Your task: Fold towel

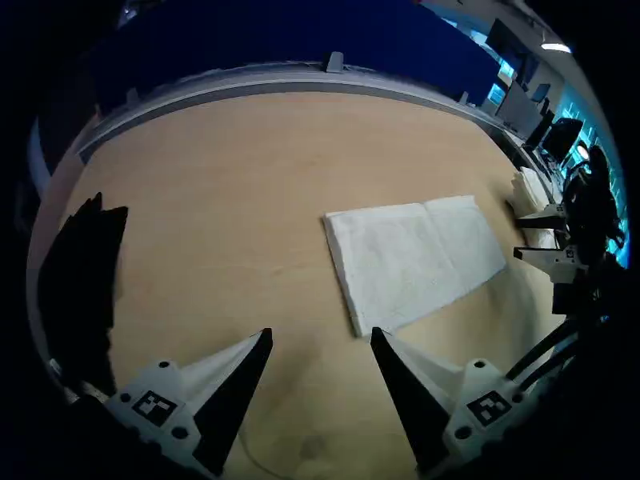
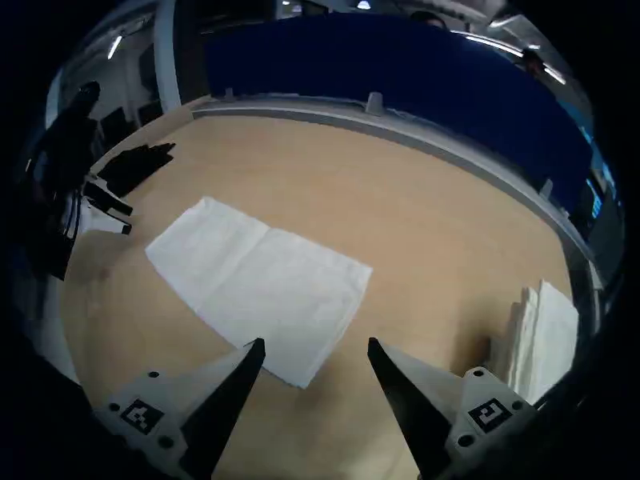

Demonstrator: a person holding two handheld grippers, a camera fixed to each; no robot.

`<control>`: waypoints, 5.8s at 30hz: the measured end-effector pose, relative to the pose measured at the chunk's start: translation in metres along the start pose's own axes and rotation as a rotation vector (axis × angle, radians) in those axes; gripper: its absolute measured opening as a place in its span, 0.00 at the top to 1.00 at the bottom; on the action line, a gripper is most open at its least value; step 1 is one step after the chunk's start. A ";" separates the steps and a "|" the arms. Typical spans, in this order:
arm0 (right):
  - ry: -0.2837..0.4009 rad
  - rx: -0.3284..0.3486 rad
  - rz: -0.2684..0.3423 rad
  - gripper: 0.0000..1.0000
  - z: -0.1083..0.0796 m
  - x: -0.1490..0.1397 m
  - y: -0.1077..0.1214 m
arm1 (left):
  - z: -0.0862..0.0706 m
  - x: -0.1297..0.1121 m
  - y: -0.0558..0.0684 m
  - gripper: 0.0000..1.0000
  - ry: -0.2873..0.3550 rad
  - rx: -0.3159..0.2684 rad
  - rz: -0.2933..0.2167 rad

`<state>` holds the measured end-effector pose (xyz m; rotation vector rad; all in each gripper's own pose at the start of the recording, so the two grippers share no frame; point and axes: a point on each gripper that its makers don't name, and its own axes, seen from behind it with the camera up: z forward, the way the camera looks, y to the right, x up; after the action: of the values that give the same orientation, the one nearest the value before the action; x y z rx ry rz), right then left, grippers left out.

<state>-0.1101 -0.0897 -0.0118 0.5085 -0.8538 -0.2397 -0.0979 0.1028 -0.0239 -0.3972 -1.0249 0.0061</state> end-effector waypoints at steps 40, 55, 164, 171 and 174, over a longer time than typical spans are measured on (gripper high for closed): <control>-0.144 0.105 -0.135 0.60 0.018 -0.055 -0.015 | -0.081 -0.111 -0.015 0.09 -0.002 0.131 -0.212; -0.140 0.103 -0.133 0.93 0.021 -0.055 -0.019 | -0.083 -0.120 -0.011 0.09 -0.006 0.127 -0.231; -0.055 0.238 -0.361 0.18 0.056 0.040 -0.152 | -0.117 -0.126 -0.009 0.09 0.100 0.138 -0.232; -0.070 0.221 -0.334 0.18 0.058 0.030 -0.144 | -0.116 -0.124 -0.005 0.09 0.100 0.133 -0.229; -0.074 0.213 -0.333 0.24 0.061 0.025 -0.143 | -0.116 -0.124 -0.005 0.09 0.099 0.134 -0.229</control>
<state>-0.1413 -0.2419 -0.0357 0.8468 -0.8686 -0.4779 -0.0672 0.0373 -0.1776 -0.1555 -0.9608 -0.1483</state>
